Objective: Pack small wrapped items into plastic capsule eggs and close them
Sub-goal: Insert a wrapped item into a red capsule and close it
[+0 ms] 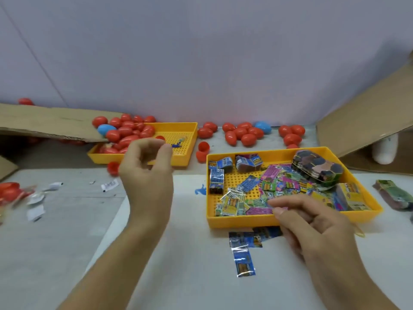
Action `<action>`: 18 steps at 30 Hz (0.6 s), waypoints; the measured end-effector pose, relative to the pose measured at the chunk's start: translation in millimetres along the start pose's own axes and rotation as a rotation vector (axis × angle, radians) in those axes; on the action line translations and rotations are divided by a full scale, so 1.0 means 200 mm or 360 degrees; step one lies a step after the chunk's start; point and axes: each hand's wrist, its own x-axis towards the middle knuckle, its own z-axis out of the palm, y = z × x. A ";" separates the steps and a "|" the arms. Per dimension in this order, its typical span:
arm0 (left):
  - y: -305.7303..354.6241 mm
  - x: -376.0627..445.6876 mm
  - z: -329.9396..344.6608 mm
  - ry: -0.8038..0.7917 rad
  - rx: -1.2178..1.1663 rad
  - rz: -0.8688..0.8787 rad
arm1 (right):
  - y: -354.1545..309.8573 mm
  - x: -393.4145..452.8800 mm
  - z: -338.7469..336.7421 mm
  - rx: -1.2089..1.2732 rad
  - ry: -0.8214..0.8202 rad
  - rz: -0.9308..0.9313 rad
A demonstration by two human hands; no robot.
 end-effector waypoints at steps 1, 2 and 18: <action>-0.04 0.12 0.01 0.0069 0.0116 -0.0025 | 0.00 0.00 0.00 0.0013 -0.0013 0.0002; -0.08 0.23 0.01 0.0121 0.0219 -0.0048 | 0.01 0.00 0.00 0.0023 -0.0015 0.0007; -0.43 0.95 0.16 -0.0806 0.2399 -0.0046 | 0.01 0.01 -0.01 -0.0044 0.0017 0.0111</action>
